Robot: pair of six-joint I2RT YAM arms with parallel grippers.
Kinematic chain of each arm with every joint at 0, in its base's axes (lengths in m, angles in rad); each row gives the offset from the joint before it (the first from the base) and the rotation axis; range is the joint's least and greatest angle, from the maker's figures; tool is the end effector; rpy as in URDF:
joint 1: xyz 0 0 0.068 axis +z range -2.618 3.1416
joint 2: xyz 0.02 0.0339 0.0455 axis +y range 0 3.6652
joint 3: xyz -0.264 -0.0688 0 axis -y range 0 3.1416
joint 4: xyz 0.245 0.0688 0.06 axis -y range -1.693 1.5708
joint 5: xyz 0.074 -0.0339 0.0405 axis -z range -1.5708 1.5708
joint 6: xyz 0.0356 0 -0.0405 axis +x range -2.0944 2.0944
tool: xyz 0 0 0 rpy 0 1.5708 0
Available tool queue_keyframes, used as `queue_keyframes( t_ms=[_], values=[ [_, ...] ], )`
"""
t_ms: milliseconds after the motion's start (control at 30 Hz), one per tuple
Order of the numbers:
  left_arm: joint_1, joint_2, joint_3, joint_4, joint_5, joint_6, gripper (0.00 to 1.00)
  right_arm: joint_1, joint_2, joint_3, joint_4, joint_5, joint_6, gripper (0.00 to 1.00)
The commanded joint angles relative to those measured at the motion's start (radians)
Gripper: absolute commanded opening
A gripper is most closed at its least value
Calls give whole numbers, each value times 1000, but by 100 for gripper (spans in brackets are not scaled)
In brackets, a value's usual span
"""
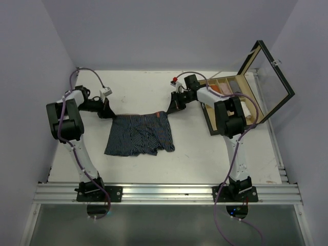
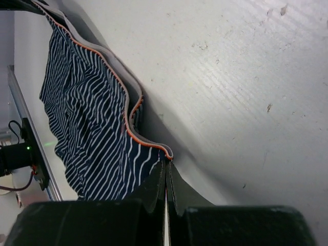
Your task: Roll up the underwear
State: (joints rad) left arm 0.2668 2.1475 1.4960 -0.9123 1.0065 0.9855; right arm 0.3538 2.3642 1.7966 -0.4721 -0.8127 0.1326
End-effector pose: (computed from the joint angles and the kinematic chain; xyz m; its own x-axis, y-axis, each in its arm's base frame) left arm 0.3897 0.0753 0.1409 -0.6457 0.2857 -0.7082 0.7293 0.5056 -0.4610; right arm 0.4571 0.1964 0.1326 -0.8789 -0.2277 -0.4193 -0.4711 0.5525 0.6876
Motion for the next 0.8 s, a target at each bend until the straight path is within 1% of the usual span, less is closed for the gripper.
queue_keyframes(
  t_ms=[0, 67, 167, 333, 400, 433, 467, 500, 567, 633, 700, 767],
  values=[
    [0, -122, 37, 32, 78, -60, 0, -16, -181, 18, 13, -54, -103, 0],
    [-1, -179, 29, 93, 78, -120, 0, -15, -210, 18, 1, -51, -157, 0],
    [0, -225, 36, 131, 67, -157, 0, -16, -256, 27, -5, -40, -185, 0],
    [-1, -262, 75, 92, 79, -143, 0, -18, -318, 47, -30, -23, -229, 0],
    [-1, -325, 66, 163, 73, -206, 0, -18, -347, 52, -19, 15, -252, 0],
    [0, -356, 55, 214, 46, -244, 0, -18, -362, 58, -16, 35, -261, 0],
    [-1, -427, 12, 353, 29, -334, 0, -19, -394, 69, -8, 52, -278, 0],
    [0, -461, -17, 427, -14, -375, 0, -21, -413, 72, 15, 78, -287, 0],
    [-1, -546, -63, 565, -38, -444, 0, -21, -460, 69, 45, 108, -301, 0],
    [0, -583, -69, 607, -42, -473, 0, -21, -488, 73, 64, 125, -318, 0],
    [-1, -624, -65, 606, -31, -476, 0, -18, -540, 58, 70, 121, -349, 0],
    [0, -672, -86, 576, -25, -449, 0, -10, -603, 11, 66, 110, -391, 0]
  ],
)
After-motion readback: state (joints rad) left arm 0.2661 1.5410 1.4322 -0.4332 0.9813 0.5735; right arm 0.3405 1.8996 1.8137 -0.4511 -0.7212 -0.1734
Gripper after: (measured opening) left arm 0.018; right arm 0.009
